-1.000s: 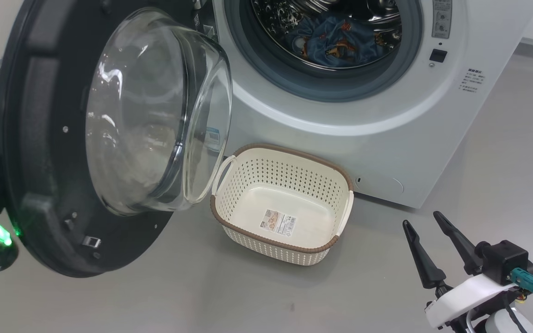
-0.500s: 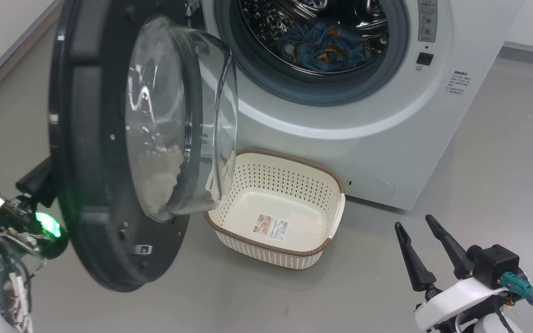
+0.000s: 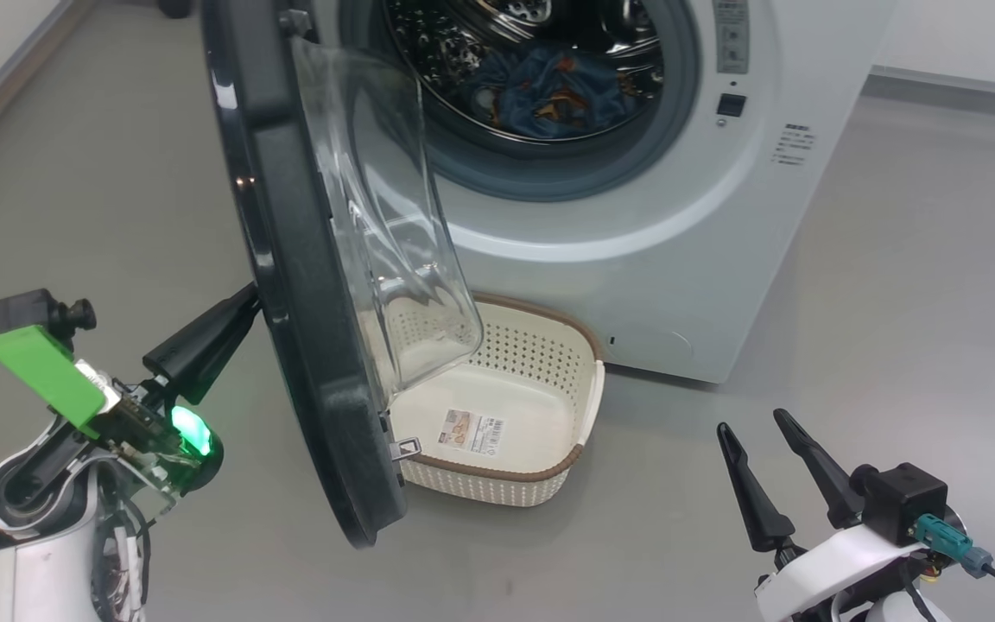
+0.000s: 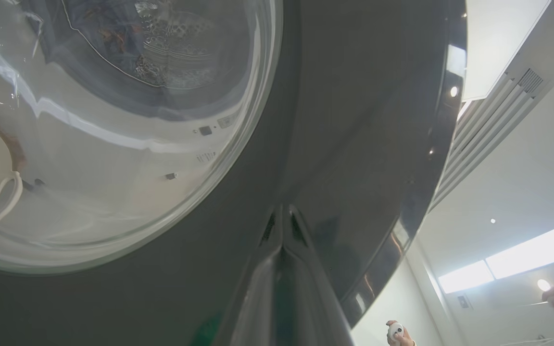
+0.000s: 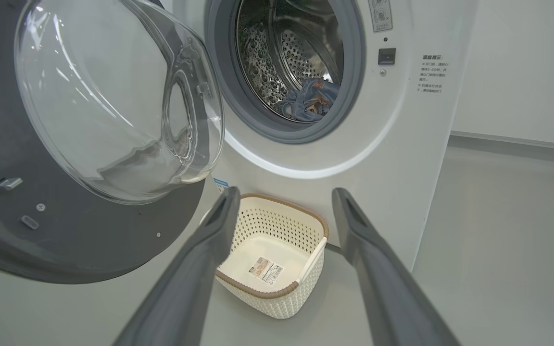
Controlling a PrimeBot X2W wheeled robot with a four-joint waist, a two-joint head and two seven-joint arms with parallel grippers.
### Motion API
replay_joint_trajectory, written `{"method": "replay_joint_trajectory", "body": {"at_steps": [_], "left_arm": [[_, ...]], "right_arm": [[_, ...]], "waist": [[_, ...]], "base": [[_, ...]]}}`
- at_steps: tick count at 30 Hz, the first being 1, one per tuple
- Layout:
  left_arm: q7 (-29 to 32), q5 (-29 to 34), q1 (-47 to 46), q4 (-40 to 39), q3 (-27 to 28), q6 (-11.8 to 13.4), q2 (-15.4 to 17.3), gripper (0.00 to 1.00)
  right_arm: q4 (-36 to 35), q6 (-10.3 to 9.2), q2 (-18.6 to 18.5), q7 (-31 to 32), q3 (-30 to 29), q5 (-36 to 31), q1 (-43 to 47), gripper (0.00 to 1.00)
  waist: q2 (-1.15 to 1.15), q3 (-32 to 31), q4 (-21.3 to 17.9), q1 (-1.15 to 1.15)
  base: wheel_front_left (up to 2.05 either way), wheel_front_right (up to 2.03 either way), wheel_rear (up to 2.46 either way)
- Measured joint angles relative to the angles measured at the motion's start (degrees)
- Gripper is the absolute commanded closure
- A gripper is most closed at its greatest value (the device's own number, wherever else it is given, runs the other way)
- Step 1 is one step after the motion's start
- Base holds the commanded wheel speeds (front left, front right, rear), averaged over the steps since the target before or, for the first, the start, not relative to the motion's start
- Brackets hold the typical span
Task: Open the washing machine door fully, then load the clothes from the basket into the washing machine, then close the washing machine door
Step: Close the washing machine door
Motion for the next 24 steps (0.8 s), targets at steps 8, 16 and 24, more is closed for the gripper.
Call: {"method": "replay_joint_trajectory", "body": {"at_steps": [8,16,24], "left_arm": [[-2.74,-1.63,1.30,-2.19,-0.37,0.00,0.09,1.00],[-6.35,-1.87,1.20,-2.99,-2.10,0.00,0.00,1.00],[-10.60,-1.70,0.64,-2.08,-5.28,-0.19,-0.03,1.00]], "right_arm": [[0.15,0.00,0.05,0.00,-0.47,-0.07,0.08,0.00],[0.14,0.00,0.00,0.00,-0.85,-0.07,0.08,0.00],[0.13,0.00,-0.32,0.00,-1.09,-0.07,0.09,0.00]], "waist": [[0.00,-0.45,-5.17,0.00],[0.00,-0.60,-9.85,0.00],[0.00,-0.92,-13.28,0.00]], "base": [[0.00,0.00,0.00],[0.00,0.00,0.00],[0.00,0.00,0.00]]}}
